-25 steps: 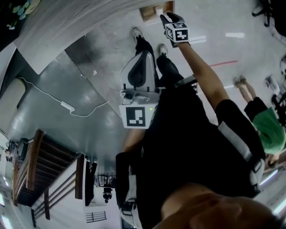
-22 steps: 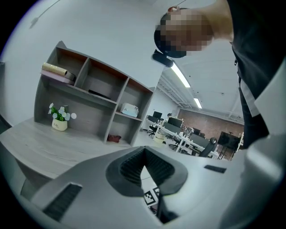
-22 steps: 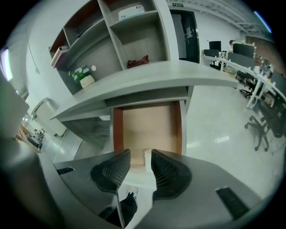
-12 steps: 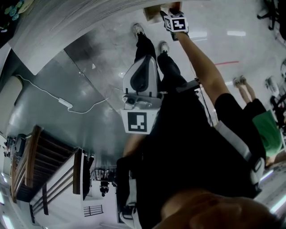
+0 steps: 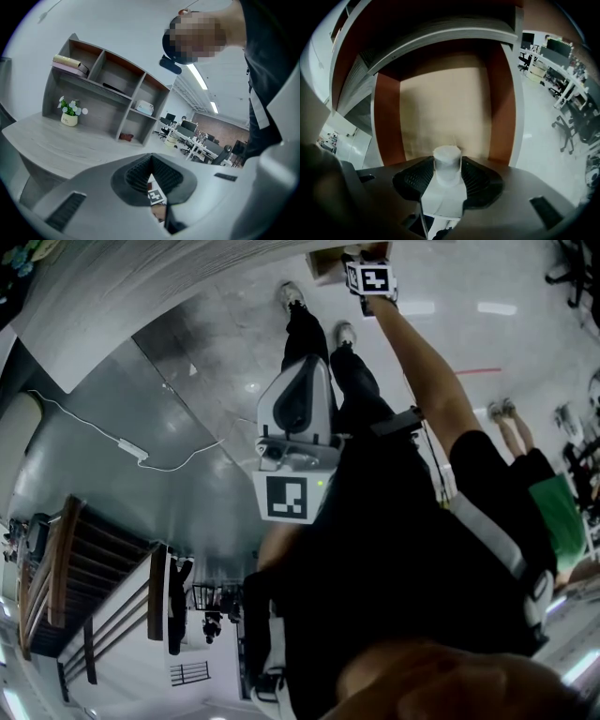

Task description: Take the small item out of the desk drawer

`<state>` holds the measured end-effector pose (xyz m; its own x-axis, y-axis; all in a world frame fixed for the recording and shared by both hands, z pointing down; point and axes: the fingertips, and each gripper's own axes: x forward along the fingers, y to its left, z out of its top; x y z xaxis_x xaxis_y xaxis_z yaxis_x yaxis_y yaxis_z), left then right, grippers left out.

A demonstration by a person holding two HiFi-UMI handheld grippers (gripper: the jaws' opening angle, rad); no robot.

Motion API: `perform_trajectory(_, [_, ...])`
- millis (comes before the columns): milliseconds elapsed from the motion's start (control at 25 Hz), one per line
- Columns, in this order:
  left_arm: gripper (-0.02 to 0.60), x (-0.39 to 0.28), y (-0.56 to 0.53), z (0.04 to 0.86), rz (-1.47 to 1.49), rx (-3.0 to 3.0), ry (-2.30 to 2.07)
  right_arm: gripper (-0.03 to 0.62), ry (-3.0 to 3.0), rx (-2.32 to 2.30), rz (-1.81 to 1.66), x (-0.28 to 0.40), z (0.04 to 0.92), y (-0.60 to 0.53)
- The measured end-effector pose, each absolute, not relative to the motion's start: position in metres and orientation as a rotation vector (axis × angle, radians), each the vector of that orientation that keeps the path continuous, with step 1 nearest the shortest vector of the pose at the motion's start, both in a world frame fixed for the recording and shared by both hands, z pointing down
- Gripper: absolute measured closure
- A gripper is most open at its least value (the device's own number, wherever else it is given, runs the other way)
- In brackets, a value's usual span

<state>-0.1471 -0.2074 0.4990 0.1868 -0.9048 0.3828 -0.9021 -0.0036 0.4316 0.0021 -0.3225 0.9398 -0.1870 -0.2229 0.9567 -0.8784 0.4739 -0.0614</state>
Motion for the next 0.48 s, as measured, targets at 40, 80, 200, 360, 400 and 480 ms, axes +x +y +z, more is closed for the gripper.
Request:
perform_trajectory(40, [0.584,-0.148,-0.206,0.500,-0.005,1.874,-1.690,0.413,-1.682,0.957,0.792,0.003,0.941,-0.323])
perform_trajectory(80, [0.583,-0.148,-0.206,0.501,-0.007,1.871,-1.691,0.413,-1.679,0.957,0.791,0.003,0.942,-0.324])
perform_trajectory(200, [0.583,-0.149,-0.204,0.501,-0.009,1.868,-1.693,0.430,-1.679,0.950,0.770,0.002,0.940,-0.325])
perform_trajectory(360, [0.583,-0.150,-0.202,0.500,-0.017,1.878,-1.697,0.433,-1.694,0.955,0.754,0.000,0.936,-0.325])
perform_trajectory(400, [0.583,-0.149,-0.201,0.499,-0.020,1.880,-1.697,0.433,-1.702,0.959,0.753,0.000,0.934,-0.325])
perform_trajectory(480, [0.583,-0.147,-0.198,0.498,-0.023,1.884,-1.697,0.434,-1.717,0.965,0.749,0.000,0.926,-0.325])
